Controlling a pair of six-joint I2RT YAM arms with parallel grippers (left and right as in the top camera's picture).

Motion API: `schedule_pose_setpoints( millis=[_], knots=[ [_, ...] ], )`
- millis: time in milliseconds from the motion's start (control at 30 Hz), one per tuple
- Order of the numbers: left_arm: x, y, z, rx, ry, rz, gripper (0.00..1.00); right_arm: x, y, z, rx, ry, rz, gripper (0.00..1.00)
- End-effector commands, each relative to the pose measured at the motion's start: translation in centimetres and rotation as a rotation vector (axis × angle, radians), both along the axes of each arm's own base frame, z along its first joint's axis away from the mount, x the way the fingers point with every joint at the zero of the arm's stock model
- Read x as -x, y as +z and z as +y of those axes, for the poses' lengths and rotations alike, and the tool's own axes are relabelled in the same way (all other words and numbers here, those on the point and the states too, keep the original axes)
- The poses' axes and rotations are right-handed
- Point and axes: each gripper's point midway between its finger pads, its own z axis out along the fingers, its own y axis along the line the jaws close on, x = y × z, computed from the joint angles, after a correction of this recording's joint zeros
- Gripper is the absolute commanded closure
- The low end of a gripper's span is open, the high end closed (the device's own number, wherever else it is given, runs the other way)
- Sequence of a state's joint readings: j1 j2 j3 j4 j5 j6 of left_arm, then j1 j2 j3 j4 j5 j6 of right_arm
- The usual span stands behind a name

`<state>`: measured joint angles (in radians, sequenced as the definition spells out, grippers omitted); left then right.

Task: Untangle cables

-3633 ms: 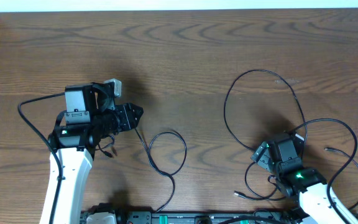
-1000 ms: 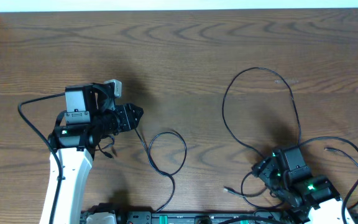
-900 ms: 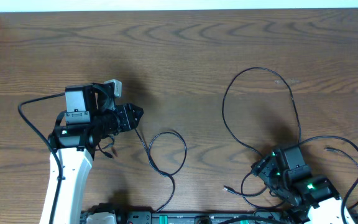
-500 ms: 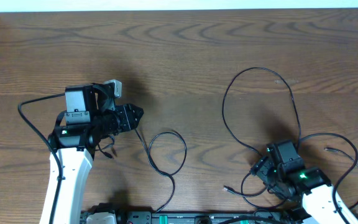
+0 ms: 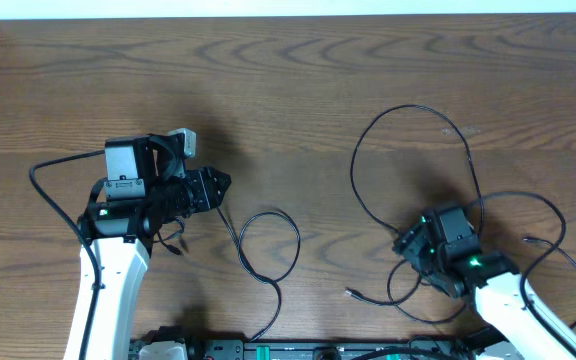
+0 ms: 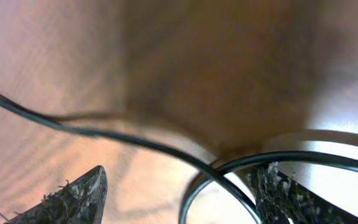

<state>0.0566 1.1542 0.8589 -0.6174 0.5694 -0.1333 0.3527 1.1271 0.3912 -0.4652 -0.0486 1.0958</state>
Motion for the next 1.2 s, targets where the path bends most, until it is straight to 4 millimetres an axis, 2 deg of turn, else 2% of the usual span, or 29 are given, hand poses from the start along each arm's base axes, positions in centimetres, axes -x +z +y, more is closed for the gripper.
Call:
schedule_pose_setpoints(
  millis=[0, 133, 333, 467, 533, 733, 800, 900, 1033, 1133, 1167],
  knots=[
    [-0.2, 0.1, 0.0, -0.007, -0.005, -0.007, 0.54, 2.7, -3.6, -1.8, 0.084, -0.031, 0.122, 0.26],
    [-0.1, 0.1, 0.0, -0.007, -0.005, -0.004, 0.54, 2.6, -4.7, -1.8, 0.094, -0.031, 0.147, 0.26],
    [0.0, -0.3, 0.0, -0.007, -0.005, 0.004, 0.54, 4.4, -6.5, -2.2, 0.128, -0.011, 0.252, 0.27],
    [0.0, -0.5, 0.0, -0.006, -0.005, 0.012, 0.54, 5.0, -7.1, -1.8, 0.13, 0.059, 0.279, 0.28],
    [-0.1, -0.7, 0.0, -0.006, -0.005, 0.017, 0.54, 4.9, -7.1, -1.3, 0.128, 0.126, 0.266, 0.28],
    [-0.2, -1.2, 0.0, -0.005, -0.005, 0.037, 0.54, 2.6, -6.6, 1.7, 0.108, 0.475, 0.093, 0.17],
    [-0.2, -1.2, 0.0, -0.005, -0.005, 0.035, 0.54, 2.2, -6.5, 2.1, 0.109, 0.524, 0.066, 0.16],
    [-0.2, -1.2, 0.0, -0.005, -0.006, 0.035, 0.54, 2.5, -6.5, 2.2, 0.1, 0.527, 0.075, 0.16],
    [-0.2, -1.2, 0.0, -0.005, -0.006, 0.034, 0.54, 3.8, -6.5, 2.6, 0.053, 0.535, 0.124, 0.18],
    [-0.3, -1.1, 0.0, -0.005, -0.005, 0.031, 0.54, 4.6, -6.5, 3.3, 0.0, 0.508, 0.162, 0.2],
    [-0.3, -1.1, 0.0, -0.005, -0.005, 0.03, 0.54, 4.8, -6.4, 3.5, -0.012, 0.496, 0.172, 0.25]
  ],
)
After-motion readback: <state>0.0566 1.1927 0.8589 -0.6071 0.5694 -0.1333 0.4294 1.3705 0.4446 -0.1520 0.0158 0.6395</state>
